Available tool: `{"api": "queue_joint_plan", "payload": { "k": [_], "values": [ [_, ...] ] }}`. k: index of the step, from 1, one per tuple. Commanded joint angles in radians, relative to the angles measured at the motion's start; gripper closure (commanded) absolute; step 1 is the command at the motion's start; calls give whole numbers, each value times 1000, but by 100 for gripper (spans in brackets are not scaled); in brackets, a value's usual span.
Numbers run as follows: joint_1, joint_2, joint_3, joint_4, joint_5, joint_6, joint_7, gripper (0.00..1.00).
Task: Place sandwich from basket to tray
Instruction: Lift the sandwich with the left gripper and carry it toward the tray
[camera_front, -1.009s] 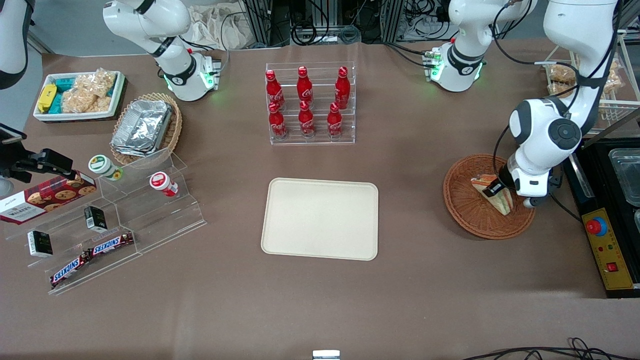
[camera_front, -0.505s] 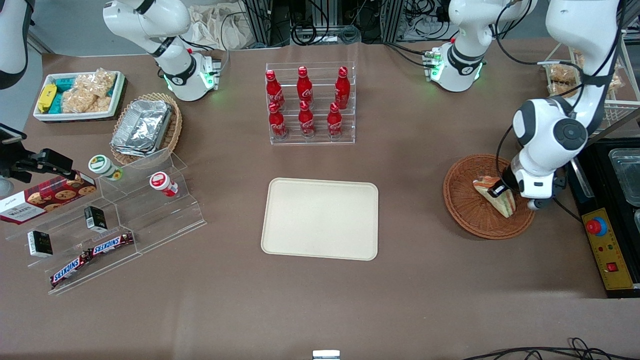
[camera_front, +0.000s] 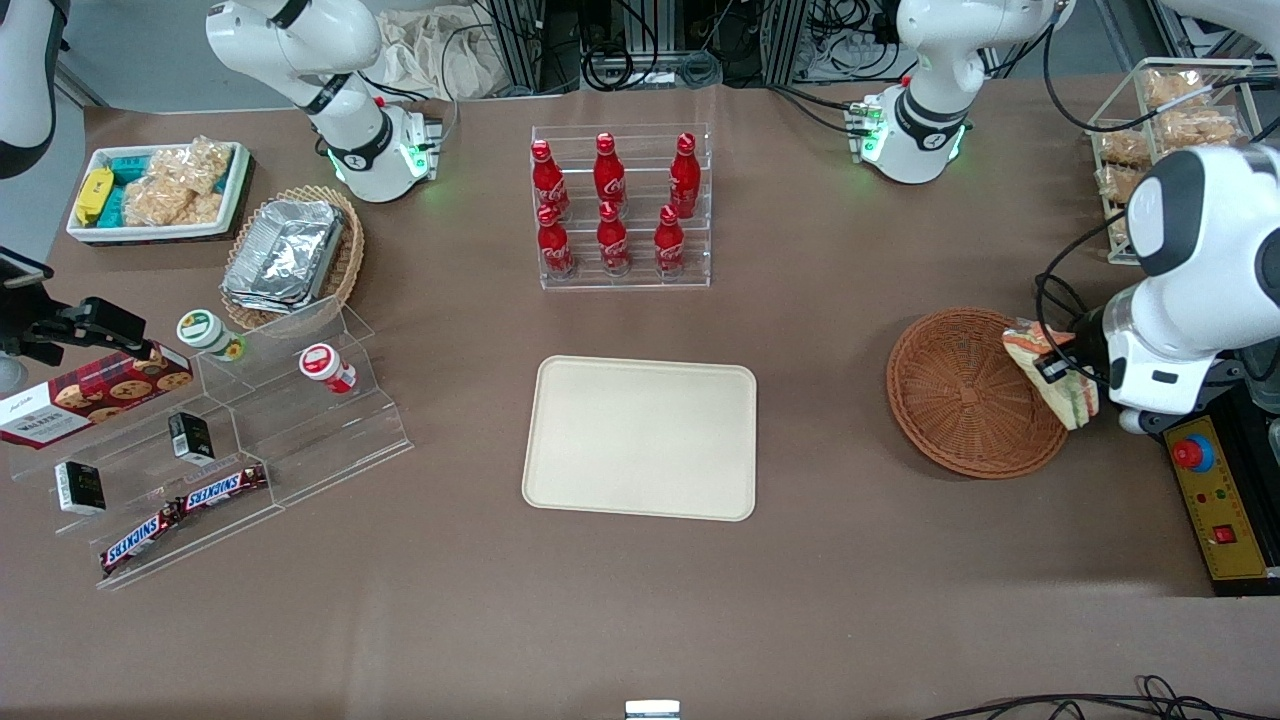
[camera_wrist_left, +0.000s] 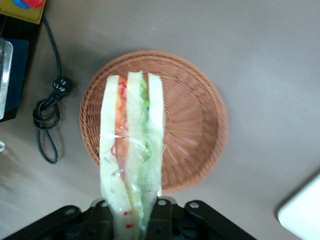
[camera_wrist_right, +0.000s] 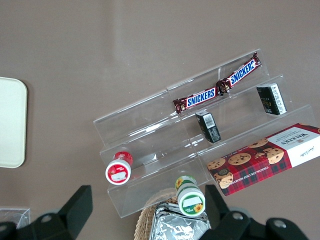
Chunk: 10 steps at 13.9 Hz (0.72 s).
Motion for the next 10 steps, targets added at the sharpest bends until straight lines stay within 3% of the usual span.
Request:
{"api": "queue_joint_plan", "payload": {
  "k": [1, 7, 10],
  "values": [
    [-100, 129, -52, 230, 9, -124, -5, 100],
    [-342, 394, -81, 474, 0, -76, -39, 100],
    [-401, 486, -85, 475, -4, 47, -112, 100]
  ]
}}
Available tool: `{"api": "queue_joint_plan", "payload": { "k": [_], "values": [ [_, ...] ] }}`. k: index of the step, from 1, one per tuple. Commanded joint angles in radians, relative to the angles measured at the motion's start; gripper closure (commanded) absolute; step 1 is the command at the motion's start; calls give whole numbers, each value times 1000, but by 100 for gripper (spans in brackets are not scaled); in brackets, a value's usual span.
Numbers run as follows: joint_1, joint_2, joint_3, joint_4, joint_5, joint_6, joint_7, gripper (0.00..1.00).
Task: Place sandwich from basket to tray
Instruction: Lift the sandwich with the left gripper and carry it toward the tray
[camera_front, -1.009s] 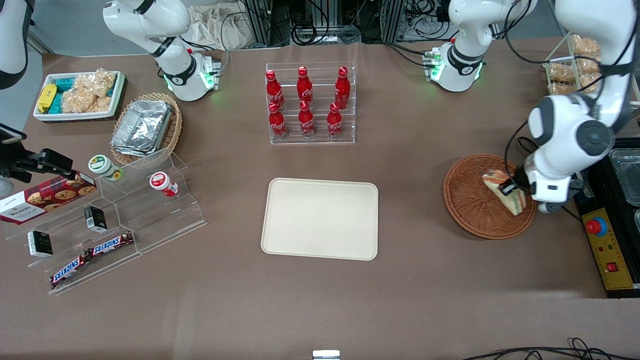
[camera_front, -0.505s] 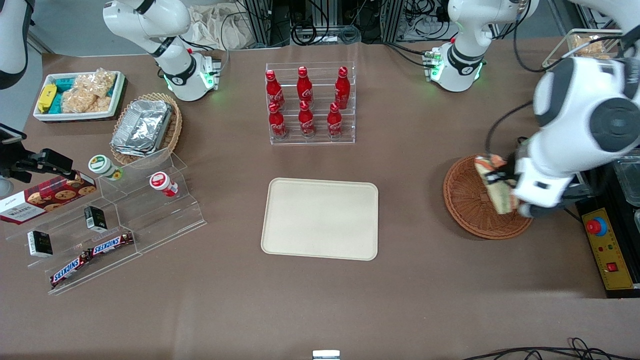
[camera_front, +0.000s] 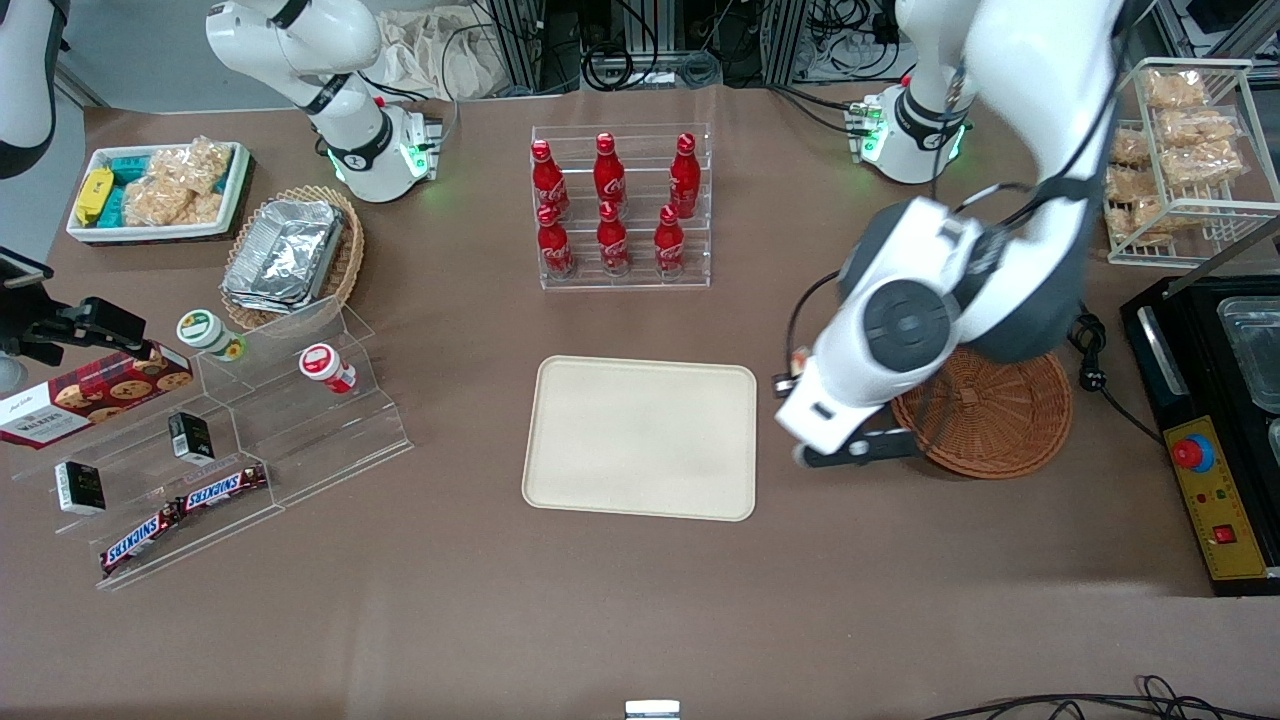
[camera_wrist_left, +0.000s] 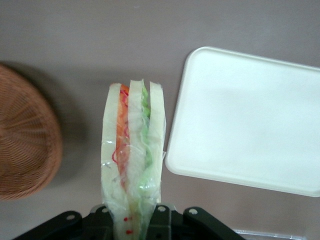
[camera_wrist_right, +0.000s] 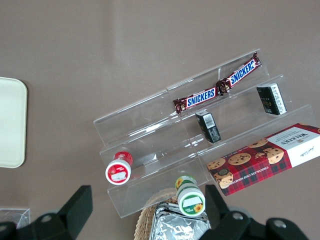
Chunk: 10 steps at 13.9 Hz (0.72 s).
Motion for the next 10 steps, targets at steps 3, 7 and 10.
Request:
{"api": "queue_joint_plan", "payload": {
  "k": [3, 7, 10],
  "values": [
    [-90, 172, 6, 57, -2, 170, -141, 100],
    [-126, 203, 7, -9, 17, 302, -155, 100],
    [-130, 221, 7, -63, 18, 406, -154, 100]
  ]
}}
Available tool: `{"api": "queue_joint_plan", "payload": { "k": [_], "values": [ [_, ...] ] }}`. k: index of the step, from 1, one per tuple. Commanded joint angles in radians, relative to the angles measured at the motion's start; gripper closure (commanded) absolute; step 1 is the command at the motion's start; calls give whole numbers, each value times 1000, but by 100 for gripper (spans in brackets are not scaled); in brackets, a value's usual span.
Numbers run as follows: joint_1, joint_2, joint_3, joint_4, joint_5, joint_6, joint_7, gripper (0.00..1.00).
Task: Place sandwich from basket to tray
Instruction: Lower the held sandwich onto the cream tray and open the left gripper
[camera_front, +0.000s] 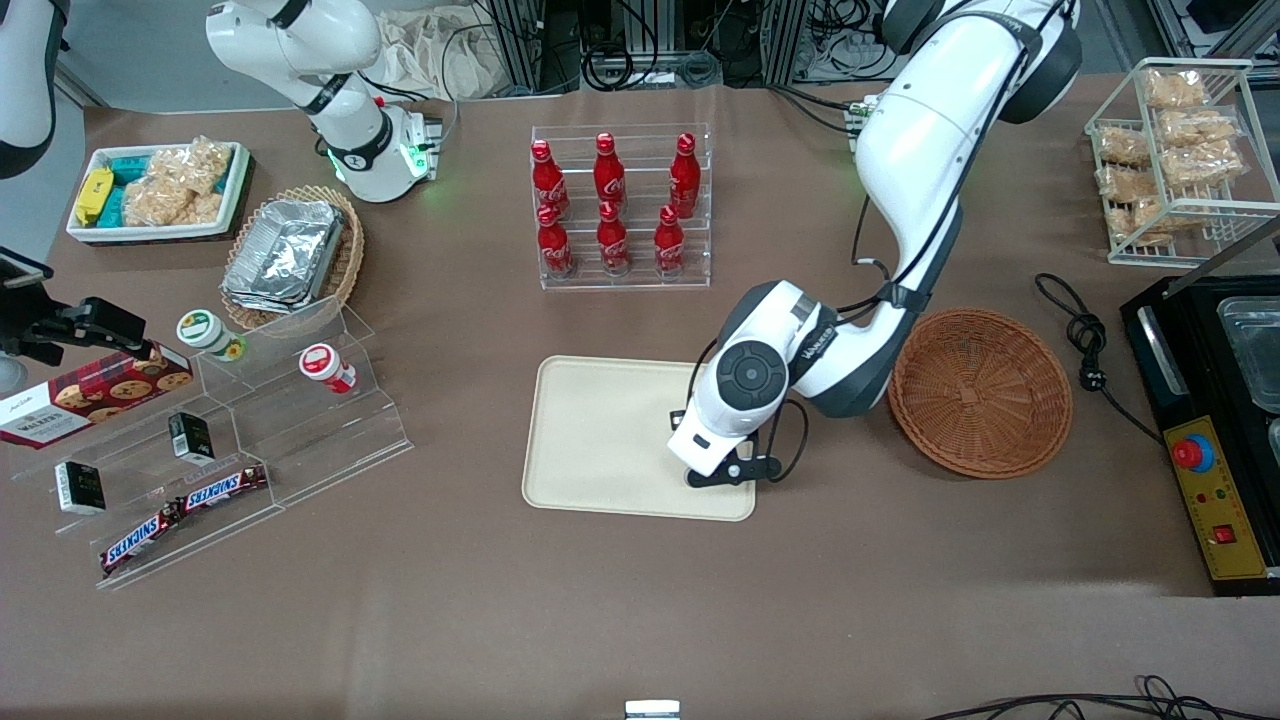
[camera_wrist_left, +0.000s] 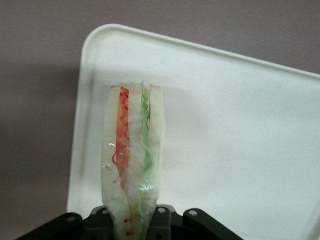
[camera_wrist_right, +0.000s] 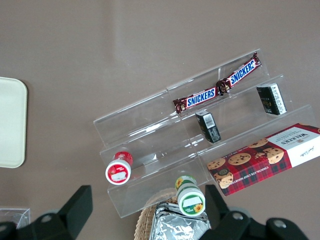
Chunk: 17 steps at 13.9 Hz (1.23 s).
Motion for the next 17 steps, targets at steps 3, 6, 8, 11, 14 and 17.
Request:
{"api": "queue_joint_plan", "payload": {
  "k": [3, 6, 8, 11, 14, 17],
  "values": [
    [-10, 10, 8, -34, 16, 68, 0, 100],
    [-10, 13, 9, -34, 26, 69, 8, 100],
    [-9, 15, 9, -42, 48, 71, 26, 100],
    [-6, 12, 9, -40, 45, 71, 25, 25],
    [2, -4, 9, -39, 45, 65, 23, 0],
    [8, -62, 9, -40, 34, 53, -3, 0]
  ]
}}
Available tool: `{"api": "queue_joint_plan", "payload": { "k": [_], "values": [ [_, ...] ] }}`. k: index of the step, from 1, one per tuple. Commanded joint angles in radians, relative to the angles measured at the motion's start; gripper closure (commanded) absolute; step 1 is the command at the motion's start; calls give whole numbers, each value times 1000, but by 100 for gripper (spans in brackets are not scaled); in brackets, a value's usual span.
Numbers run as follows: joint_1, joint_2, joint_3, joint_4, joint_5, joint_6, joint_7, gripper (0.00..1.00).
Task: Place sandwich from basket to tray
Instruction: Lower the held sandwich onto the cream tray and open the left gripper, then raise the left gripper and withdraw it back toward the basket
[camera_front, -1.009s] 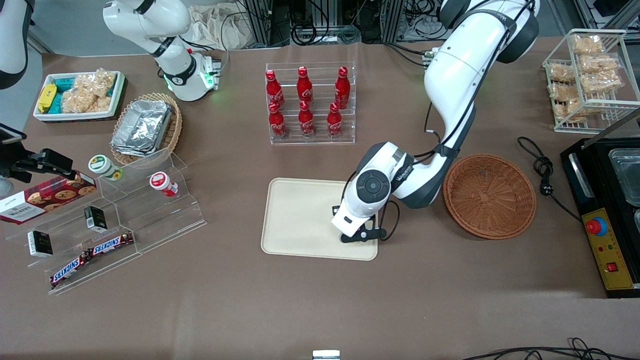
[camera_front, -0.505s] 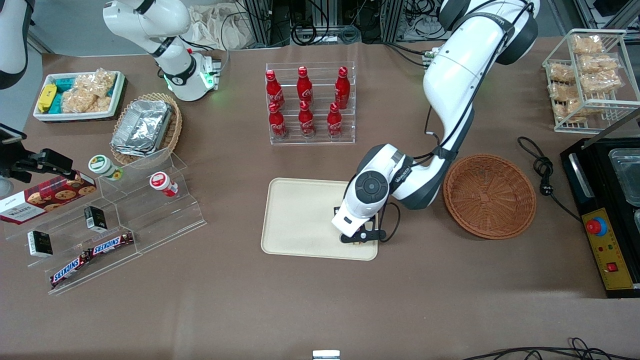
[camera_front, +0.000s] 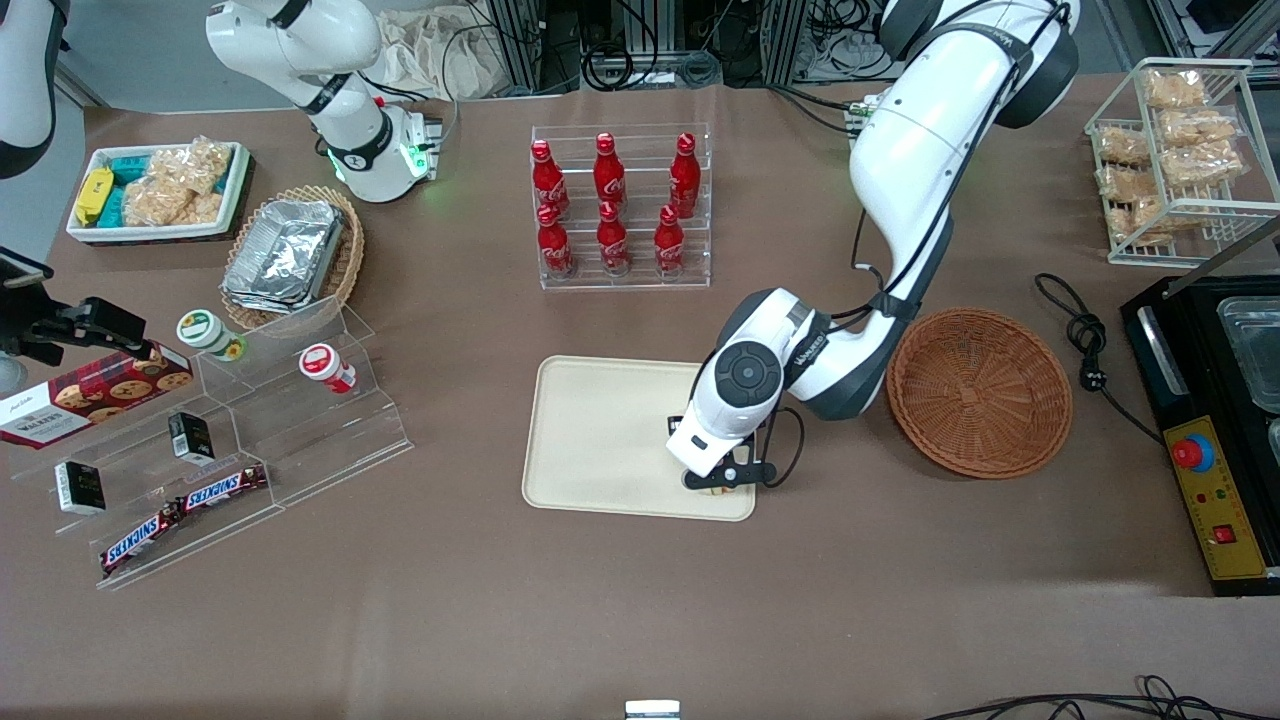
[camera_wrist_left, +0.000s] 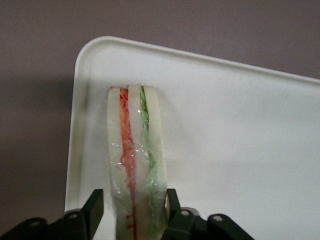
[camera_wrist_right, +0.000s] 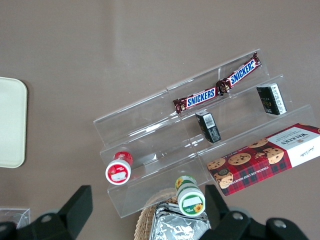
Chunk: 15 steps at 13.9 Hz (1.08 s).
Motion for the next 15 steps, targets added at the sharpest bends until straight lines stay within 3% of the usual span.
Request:
{"api": "queue_joint_plan", "payload": {
  "k": [1, 5, 10, 15],
  "values": [
    [4, -83, 4, -17, -1, -35, -31, 0],
    [54, -242, 6, -59, 1, -199, -14, 0],
    [126, -515, 6, -326, -4, -198, 5, 0],
    [281, -650, 6, -368, -70, -320, 283, 0]
  ]
}}
